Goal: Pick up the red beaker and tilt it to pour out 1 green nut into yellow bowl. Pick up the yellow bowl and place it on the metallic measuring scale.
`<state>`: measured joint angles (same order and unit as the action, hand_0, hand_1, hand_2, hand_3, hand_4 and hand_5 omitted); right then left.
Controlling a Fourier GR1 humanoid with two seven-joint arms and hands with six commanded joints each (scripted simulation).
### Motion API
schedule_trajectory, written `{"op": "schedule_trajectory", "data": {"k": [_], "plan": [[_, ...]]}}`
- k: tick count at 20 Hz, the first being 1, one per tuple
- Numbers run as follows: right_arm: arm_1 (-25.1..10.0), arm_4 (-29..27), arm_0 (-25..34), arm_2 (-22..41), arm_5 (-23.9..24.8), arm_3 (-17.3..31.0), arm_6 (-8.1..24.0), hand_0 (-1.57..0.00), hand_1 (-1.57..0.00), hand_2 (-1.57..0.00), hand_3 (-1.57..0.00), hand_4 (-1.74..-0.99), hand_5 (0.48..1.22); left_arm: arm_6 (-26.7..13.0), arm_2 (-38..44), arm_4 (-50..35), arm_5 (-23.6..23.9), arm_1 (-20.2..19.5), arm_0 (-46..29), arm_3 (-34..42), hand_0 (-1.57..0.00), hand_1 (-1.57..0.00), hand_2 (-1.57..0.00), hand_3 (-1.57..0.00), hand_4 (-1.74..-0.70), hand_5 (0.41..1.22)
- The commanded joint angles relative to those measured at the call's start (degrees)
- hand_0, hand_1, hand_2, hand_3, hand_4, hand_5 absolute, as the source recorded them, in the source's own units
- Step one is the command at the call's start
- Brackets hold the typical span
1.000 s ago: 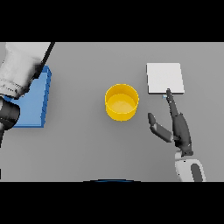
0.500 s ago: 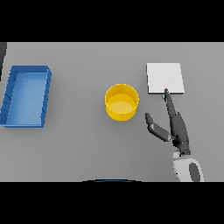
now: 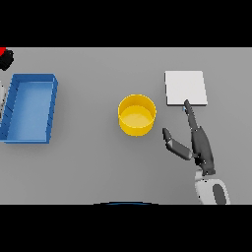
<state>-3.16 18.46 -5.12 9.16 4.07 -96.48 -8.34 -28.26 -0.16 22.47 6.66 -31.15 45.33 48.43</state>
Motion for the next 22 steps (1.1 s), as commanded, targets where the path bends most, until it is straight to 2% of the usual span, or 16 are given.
{"op": "schedule_trajectory", "data": {"k": [1, 7, 9, 10, 11, 12, 13, 14, 15, 17, 18, 20, 22], "plan": [[-0.34, 0.16, 0.37, -0.43, 0.23, 0.53, 0.6, 0.0, 0.0, 0.0, 0.0, -1.02, 0.645, -0.56, -0.19, -0.51, 1.0, 0.8, -2.97, 3.93, -1.57, -1.57, -1.57, -1.44, -1.74, 1.221], [-0.07, -1.48, -0.32, -0.72, -0.6, 1.35, -1.7, 0.0, 0.0, 0.0, 0.0, -1.004, 0.648, -1.92, 0.99, -2.24, 4.99, 3.95, -12.91, 14.18, -1.57, -1.57, -1.57, -1.51, -1.74, 1.221], [0.15, -1.91, -0.65, -0.56, -1.01, 1.28, -1.75, 0.0, 0.0, 0.0, 0.0, -1.006, 0.647, -3.5, 1.4, -3.03, 4.98, 4.65, -14.54, 16.07, -1.57, -1.57, -1.57, -1.53, -1.74, 1.173], [0.58, -1.45, -0.58, -0.06, -0.75, 1.21, -2.82, 0.0, 0.0, 0.0, 0.0, -1.012, 0.65, -4.34, 1.3, -3.2, 5.18, 5.09, -15.12, 17.36, -1.57, -1.57, -1.57, -1.54, -1.74, 1.151], [-0.08, -1.75, -0.13, -0.76, -0.8, 1.19, -2.08, 0.0, 0.0, 0.0, 0.0, -1.01, 0.65, -4.73, 1.32, -3.28, 5.43, 5.4, -16.06, 17.85, -1.57, -1.57, -1.57, -1.55, -1.74, 1.123], [-0.04, -1.21, -1.63, -0.33, -0.51, 0.26, -2.97, 0.0, 0.0, 0.0, 0.0, -1.012, 0.648, -4.85, 1.08, -3.28, 5.52, 5.67, -17.19, 18.91, -1.57, -1.57, -1.57, -1.55, -1.74, 1.088], [-0.23, -1.33, -1.57, -0.5, -0.73, 0.97, -2.84, 0.0, 0.0, 0.0, 0.0, -1.013, 0.644, -4.59, 0.63, -2.65, 5.55, 5.46, -18.1, 19.49, -1.57, -1.57, -1.57, -1.56, -1.74, 1.046], [-0.67, -1.92, -0.43, -1.24, -0.8, 0.84, -1.4, 0.0, 0.0, 0.0, 0.0, -1.017, 0.638, -3.96, 0.15, -2.0, 5.51, 5.37, -18.82, 19.41, -1.57, -1.57, -1.57, -1.56, -1.71, 0.991], [-0.23, -1.31, -0.62, -0.68, -0.38, 0.12, -1.5, 0.0, 0.0, 0.0, 0.0, -1.021, 0.636, -3.88, -0.43, -1.38, 5.19, 5.03, -19.77, 20.57, -1.57, -1.57, -1.57, -1.56, -1.65, 0.941], [-0.61, -1.46, -0.41, -0.99, -0.57, 0.39, -0.98, 0.0, 0.0, 0.0, 0.0, -1.017, 0.635, -4.74, -0.84, -0.88, 4.68, 4.85, -20.54, 21.39, -1.57, -1.57, -1.56, -1.54, -1.4, 0.848], [-0.78, -1.61, -0.21, -1.22, -0.62, 0.92, -1.06, 0.0, 0.0, 0.0, 0.0, -1.012, 0.634, -4.97, -0.98, -0.95, 4.18, 4.58, -21.23, 22.51, -1.57, -1.54, -1.5, -1.47, -1.28, 0.81], [-0.12, -1.81, -0.04, -0.97, -0.43, 0.87, -2.27, 0.0, 0.0, 0.0, 0.0, -1.007, 0.635, -5.35, -1.06, -1.73, 2.54, 4.08, -21.83, 23.69, -1.39, -1.22, -1.21, -1.14, -1.07, 0.749], [-0.26, -1.78, -1.24, -0.77, -0.63, 0.37, -2.88, 0.0, 0.0, 0.0, 0.0, -1.004, 0.635, -6.21, -1.03, -1.98, 1.39, 3.47, -21.91, 23.64, -0.97, -0.8, -0.82, -0.77, -0.96, 0.696]]}}
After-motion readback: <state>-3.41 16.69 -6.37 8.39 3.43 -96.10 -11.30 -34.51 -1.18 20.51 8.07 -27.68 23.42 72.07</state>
